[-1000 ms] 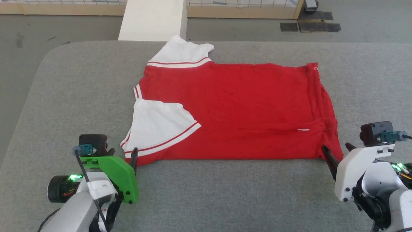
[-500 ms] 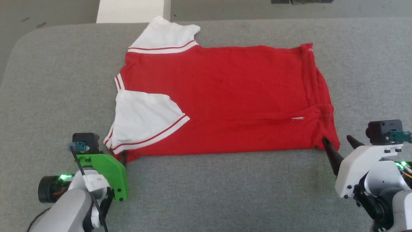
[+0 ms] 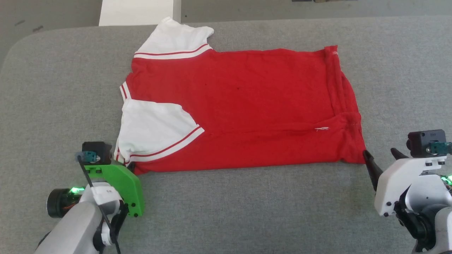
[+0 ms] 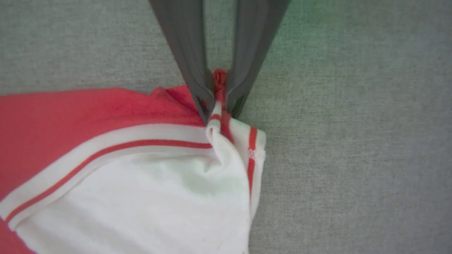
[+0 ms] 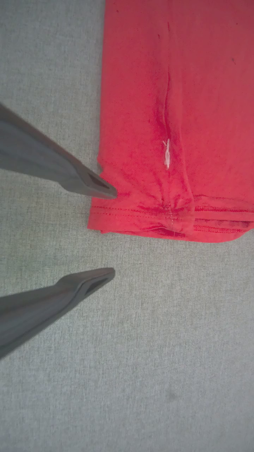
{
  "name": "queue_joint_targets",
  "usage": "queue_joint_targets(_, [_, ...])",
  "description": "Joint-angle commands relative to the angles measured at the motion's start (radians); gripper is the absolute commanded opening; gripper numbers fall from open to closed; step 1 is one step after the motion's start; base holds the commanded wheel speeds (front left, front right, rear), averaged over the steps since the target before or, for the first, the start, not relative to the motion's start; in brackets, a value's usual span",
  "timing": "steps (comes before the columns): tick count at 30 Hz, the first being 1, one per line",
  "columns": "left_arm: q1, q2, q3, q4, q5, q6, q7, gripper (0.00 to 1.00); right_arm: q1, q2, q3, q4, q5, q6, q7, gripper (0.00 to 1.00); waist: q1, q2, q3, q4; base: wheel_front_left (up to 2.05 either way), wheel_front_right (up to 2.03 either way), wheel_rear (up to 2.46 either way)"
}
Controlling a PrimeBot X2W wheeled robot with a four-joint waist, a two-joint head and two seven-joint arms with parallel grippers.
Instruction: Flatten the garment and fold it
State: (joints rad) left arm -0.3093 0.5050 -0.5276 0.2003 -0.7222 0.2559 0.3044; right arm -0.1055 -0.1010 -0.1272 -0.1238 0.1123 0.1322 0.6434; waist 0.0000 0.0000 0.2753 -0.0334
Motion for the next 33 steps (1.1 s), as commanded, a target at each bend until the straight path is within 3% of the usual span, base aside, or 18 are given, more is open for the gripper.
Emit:
queue_joint_targets(1, [0.017,-0.014,-0.019,0.003,0.01,-0.002,-0.004,0.0,-0.02,-0.002,-0.001,0.004,-0.015,-0.002,0.01,1.0,0.0,0.0,-0.019,0.016,0.0,0.0,0.0])
queue_joint_targets(13, [0.013,0.026,-0.024,-0.237,0.078,0.073,-0.001,0.0,-0.12,0.014,-0.046,0.191,-0.092,-0.002,0.131,1.0,0.0,0.0,-0.013,0.073,0.0,0.0,0.0])
queue_joint_targets(22, [0.02,0.033,-0.033,-0.276,0.079,0.08,0.012,0.0,-0.164,0.029,-0.035,0.326,-0.092,-0.002,0.102,1.0,0.0,0.0,0.027,0.091,0.0,0.0,0.0])
queue_joint_targets(23, [0.02,0.034,-0.034,-0.273,0.079,0.08,0.013,0.0,-0.165,0.031,-0.028,0.34,-0.086,-0.002,0.103,0.71,0.0,0.0,0.029,0.092,0.0,0.0,0.0])
queue_joint_targets(24, [0.019,0.034,-0.034,-0.272,0.079,0.08,0.013,0.0,-0.165,0.032,-0.021,0.349,-0.08,-0.002,0.103,0.12,0.0,0.0,0.03,0.091,0.0,0.0,0.0])
queue_joint_targets(25, [0.019,0.035,-0.034,-0.269,0.078,0.079,0.013,0.0,-0.166,0.032,-0.014,0.357,-0.073,-0.002,0.1,0.0,0.0,0.0,0.03,0.091,0.0,0.0,0.0])
queue_joint_targets(33, [0.028,0.049,-0.033,-0.231,0.066,0.071,0.019,0.0,-0.164,-0.015,-0.018,0.37,-0.059,-0.002,0.069,0.0,0.0,0.0,-0.034,0.077,0.0,0.0,0.0])
